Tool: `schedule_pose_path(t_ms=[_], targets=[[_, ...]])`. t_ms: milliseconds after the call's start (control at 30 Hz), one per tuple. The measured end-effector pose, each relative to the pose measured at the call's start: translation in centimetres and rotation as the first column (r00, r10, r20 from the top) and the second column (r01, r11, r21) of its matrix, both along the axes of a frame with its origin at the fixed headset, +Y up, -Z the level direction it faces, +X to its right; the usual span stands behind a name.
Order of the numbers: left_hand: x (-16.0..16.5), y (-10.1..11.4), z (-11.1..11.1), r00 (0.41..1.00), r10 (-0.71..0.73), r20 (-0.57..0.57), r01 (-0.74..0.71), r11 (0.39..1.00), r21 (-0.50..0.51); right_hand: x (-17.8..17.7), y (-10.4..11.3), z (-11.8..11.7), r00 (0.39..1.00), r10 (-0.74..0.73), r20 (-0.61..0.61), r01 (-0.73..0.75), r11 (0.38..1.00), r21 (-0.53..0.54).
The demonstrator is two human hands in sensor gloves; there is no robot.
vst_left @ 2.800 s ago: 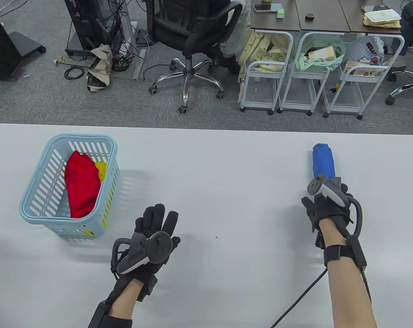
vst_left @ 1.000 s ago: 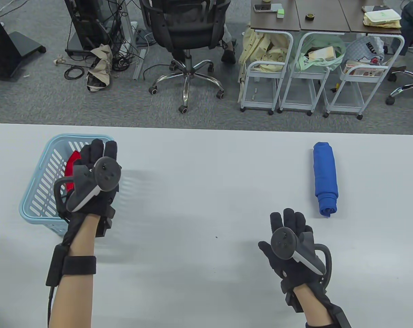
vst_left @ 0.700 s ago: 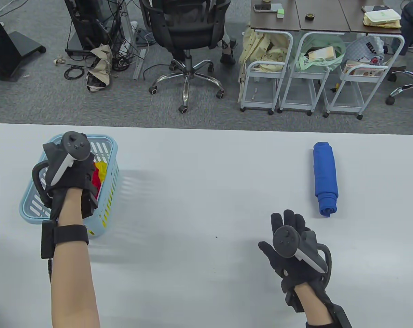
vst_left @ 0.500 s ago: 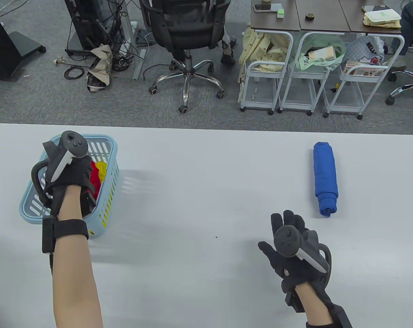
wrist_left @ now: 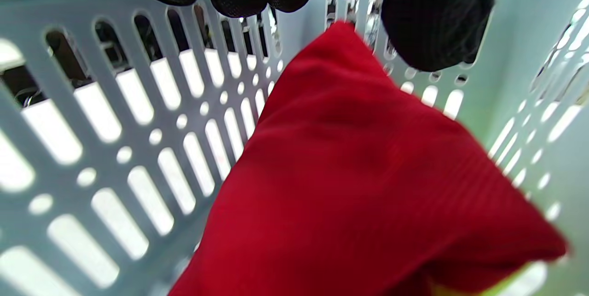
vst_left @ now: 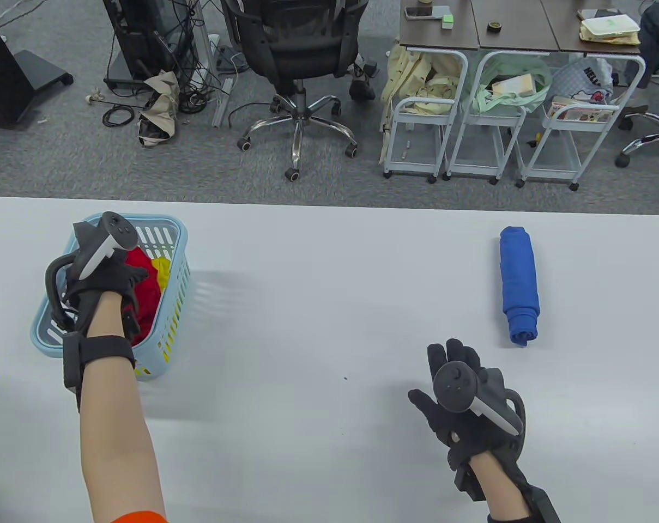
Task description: Roll t-shirt into tight roll
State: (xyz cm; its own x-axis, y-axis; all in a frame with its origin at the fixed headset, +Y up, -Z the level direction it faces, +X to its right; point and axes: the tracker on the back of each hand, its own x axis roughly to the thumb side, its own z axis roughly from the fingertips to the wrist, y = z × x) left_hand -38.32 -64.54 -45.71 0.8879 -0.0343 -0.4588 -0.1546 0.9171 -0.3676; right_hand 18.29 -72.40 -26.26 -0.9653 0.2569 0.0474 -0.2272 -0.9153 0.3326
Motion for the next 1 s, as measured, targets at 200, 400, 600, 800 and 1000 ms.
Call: schedule_pose_path(t_ms=[200, 400, 600, 800, 1000], targets=[[-0.2, -3.1, -0.6, 0.998, 0.043, -0.050, -0.054, 0.970, -0.237, -0.1, -0.1, 0.0, 1.000, -0.012, -0.022, 0.012, 1.000, -0.016], [0.2, -5.7, -1.1, 0.993, 0.111, -0.036, -0.116, 0.924, -0.365, -0.1, -0.3, -0.1, 0.999, -0.030, -0.039, 0.028, 0.998, -0.049], [0.4, -5.8, -1.4, 1.000, -0.004, -0.017, -0.002, 0.936, -0.353, -0.2, -0.3, -0.1, 0.998, -0.038, -0.044, 0.035, 0.998, -0.057], [0.6, -3.7, -1.5, 0.992, -0.123, -0.014, 0.119, 0.981, -0.154, -0.2, -0.4, -0.1, 0.998, -0.048, -0.045, 0.046, 0.997, -0.061], [1.5, -0.9, -0.4, 0.984, -0.174, -0.031, 0.174, 0.985, 0.015, -0.3, -0.4, -0.1, 0.997, -0.053, -0.054, 0.049, 0.997, -0.064]])
